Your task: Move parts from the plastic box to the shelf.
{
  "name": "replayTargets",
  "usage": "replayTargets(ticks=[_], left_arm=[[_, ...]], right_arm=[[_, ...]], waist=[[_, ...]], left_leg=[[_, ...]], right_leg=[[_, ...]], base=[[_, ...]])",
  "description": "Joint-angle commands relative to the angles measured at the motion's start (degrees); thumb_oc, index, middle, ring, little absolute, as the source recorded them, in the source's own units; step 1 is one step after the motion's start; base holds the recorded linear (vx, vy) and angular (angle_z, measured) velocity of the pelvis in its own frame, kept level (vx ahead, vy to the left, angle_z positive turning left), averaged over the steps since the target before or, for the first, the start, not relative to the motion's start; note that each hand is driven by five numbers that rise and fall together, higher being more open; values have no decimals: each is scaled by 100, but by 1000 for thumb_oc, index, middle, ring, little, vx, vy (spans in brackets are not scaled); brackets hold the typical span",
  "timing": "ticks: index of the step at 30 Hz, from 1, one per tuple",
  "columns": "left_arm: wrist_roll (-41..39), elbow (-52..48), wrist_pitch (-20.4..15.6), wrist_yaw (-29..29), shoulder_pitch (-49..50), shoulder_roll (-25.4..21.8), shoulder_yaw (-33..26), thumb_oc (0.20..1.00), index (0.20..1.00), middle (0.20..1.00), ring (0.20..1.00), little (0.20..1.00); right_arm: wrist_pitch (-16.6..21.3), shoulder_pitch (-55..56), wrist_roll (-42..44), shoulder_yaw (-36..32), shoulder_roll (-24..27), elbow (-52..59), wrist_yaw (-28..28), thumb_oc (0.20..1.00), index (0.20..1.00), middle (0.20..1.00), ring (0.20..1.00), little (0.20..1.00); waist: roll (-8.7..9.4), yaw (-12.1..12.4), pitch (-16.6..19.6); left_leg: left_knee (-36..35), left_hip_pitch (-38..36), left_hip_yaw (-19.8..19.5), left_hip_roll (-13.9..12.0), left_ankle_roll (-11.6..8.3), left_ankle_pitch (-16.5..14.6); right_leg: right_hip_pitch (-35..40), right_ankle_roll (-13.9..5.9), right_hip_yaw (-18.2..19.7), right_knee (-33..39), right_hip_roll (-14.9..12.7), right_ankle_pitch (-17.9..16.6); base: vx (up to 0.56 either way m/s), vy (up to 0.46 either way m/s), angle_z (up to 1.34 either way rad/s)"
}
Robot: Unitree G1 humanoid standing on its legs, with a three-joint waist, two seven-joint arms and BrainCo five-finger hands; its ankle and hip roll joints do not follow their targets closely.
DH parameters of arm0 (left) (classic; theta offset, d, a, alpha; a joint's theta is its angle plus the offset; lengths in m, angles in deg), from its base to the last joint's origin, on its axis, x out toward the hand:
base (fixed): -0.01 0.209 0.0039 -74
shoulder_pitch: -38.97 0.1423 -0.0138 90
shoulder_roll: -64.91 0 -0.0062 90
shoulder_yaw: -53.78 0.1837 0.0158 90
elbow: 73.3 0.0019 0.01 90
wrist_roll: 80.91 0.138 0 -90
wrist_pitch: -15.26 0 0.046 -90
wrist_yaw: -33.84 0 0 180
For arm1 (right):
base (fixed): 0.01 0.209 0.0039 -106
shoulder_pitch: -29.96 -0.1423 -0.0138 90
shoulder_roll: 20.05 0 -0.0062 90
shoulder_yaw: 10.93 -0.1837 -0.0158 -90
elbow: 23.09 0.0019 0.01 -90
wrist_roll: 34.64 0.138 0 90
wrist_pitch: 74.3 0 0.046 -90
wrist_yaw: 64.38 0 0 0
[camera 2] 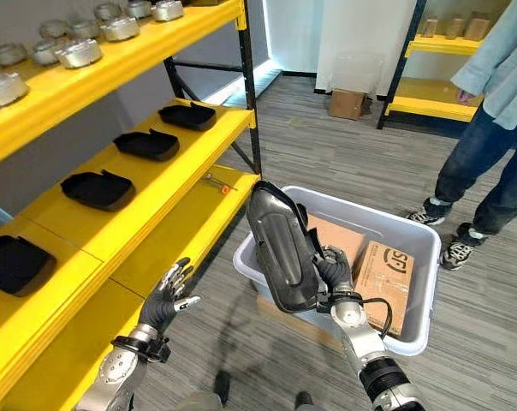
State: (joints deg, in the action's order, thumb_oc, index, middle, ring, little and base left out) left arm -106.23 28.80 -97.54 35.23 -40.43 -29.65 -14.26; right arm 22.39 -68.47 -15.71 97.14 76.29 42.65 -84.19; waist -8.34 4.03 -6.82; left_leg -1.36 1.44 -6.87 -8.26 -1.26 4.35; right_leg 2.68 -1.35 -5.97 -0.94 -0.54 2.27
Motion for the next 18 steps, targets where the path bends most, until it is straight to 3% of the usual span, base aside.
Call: replayTargets(ticks=[1,2,3,5,6,10,13,14,18], left_arm=[[255,-320,-240,540,-421,-286,-204,1000,1000,1000,1000,1000],[212,-296,-174,651,-668,-239,-42,1000,1000,1000,1000,1000],[217,-279,-81,492,-823,-158,58,1000,1000,1000,1000,1000],[243,-254,-44,361,-915,-104,109,1000,1000,1000,1000,1000],[225,-271,11,332,-979,-46,137,1000,1000,1000,1000,1000],[201,-242,31,246,-1016,0,154,1000,1000,1000,1000,1000],[218,-163,-22,-15,-1062,57,200,1000,1000,1000,1000,1000],[269,-201,-27,-163,-1046,68,193,1000,1000,1000,1000,1000],[477,-314,50,-366,-965,20,172,1000,1000,1000,1000,1000]], right_arm=[[508,-27,-47,-146,-335,1014,-149,200,200,200,200,200],[506,114,-40,-149,-329,1100,-203,200,200,200,200,200],[456,26,-19,-144,-321,1010,-46,200,200,200,200,200],[402,-82,-26,-119,-317,942,54,200,200,200,200,200],[355,-148,-32,-47,-265,934,106,200,200,200,200,200],[337,-223,-39,106,-206,896,194,200,200,200,200,200],[336,-355,6,251,-109,794,457,200,200,200,200,200],[288,-323,-29,296,-88,826,536,200,200,200,200,200],[203,-87,-3,270,-101,885,698,200,200,200,200,200]], waist=[[561,-298,-173],[528,-519,-173],[528,-592,-182],[537,-615,-200],[525,-670,-211],[505,-739,-203],[319,-774,-189],[166,-802,-205],[-10,-814,-214]], left_leg=[[-176,-155,1161,1071,202,61],[-36,-135,1846,802,53,73],[123,-143,2011,540,-69,88],[258,-136,2060,352,-134,91],[500,-153,2213,-77,-248,300],[754,-149,2103,-640,-421,840],[562,-294,1863,-634,-495,892],[482,-331,1915,-567,-492,803],[329,-407,2065,-378,-413,584]], right_leg=[[228,46,-325,178,-14,-318],[254,-1,-653,204,-182,-324],[247,20,-769,147,-310,-298],[231,49,-815,81,-402,-274],[177,112,-917,-62,-543,-208],[92,170,-983,-210,-765,-153],[-65,96,-918,-349,-931,-126],[-99,46,-942,-467,-1034,-76],[21,-65,-987,-541,-1181,-63]], base=[[-236,108,216],[-254,207,249],[-172,199,233],[-91,205,54],[-103,261,26],[-75,296,27],[-60,482,8],[-33,488,23],[-6,428,38]])
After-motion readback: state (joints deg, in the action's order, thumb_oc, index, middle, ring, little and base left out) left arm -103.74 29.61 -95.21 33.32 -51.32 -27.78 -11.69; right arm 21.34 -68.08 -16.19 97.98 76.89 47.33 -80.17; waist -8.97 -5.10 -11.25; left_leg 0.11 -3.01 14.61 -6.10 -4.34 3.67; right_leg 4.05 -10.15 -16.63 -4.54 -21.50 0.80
